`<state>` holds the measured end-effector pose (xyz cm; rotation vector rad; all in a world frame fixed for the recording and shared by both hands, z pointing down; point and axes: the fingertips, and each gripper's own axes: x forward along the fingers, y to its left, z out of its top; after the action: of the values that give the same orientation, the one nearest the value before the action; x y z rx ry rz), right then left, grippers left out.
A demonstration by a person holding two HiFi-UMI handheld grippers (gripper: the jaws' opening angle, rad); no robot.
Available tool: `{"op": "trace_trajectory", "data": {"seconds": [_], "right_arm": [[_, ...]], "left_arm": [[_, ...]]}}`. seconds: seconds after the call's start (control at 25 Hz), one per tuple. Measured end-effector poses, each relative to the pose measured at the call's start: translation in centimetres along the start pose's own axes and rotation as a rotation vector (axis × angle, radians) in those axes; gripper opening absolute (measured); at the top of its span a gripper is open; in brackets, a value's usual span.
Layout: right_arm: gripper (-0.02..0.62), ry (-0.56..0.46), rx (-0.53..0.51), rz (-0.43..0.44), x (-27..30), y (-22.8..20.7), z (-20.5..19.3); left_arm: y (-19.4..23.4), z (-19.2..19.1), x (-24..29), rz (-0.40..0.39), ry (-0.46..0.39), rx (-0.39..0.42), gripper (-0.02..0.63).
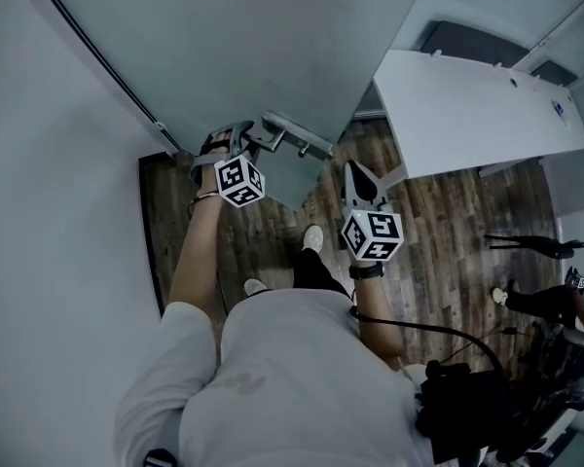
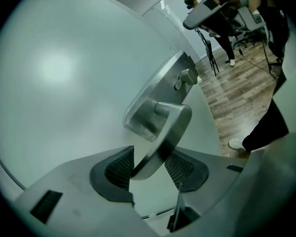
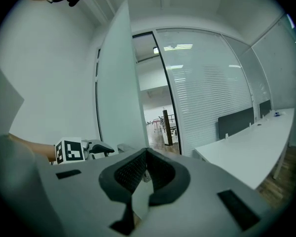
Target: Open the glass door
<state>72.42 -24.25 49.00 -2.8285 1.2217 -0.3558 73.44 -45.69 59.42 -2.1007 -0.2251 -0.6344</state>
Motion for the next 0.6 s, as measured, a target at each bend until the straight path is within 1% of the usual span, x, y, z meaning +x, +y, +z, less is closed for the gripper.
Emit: {"op": "trace_trajectory", "data": {"seconds": [0.12, 0.2, 0.4, 0.6], "right_arm": [[0.002, 0.002, -0.009, 0.016, -1.2, 1.7, -1.1], [0.002, 0.004, -0.017, 0.028, -1.6, 2.8, -1.6], [0.002, -0.004, -0.049, 0.083, -2.2, 5.6, -1.7], [0.002, -0.028, -0.079, 0.139, -2.3, 9.1, -1.4]], "left_arm": [[-1.0, -1.3, -2.2, 0.066, 0.001, 0.019, 0.167], [-1.5, -2.2, -3.5, 0.094, 0.007, 0.018, 0.169], [-3.2, -4.4, -6.9, 0.11, 0.013, 0.013, 0.175], [-4.5, -7.3, -10.1, 0.119, 0.035, 0.026, 0.178]]}}
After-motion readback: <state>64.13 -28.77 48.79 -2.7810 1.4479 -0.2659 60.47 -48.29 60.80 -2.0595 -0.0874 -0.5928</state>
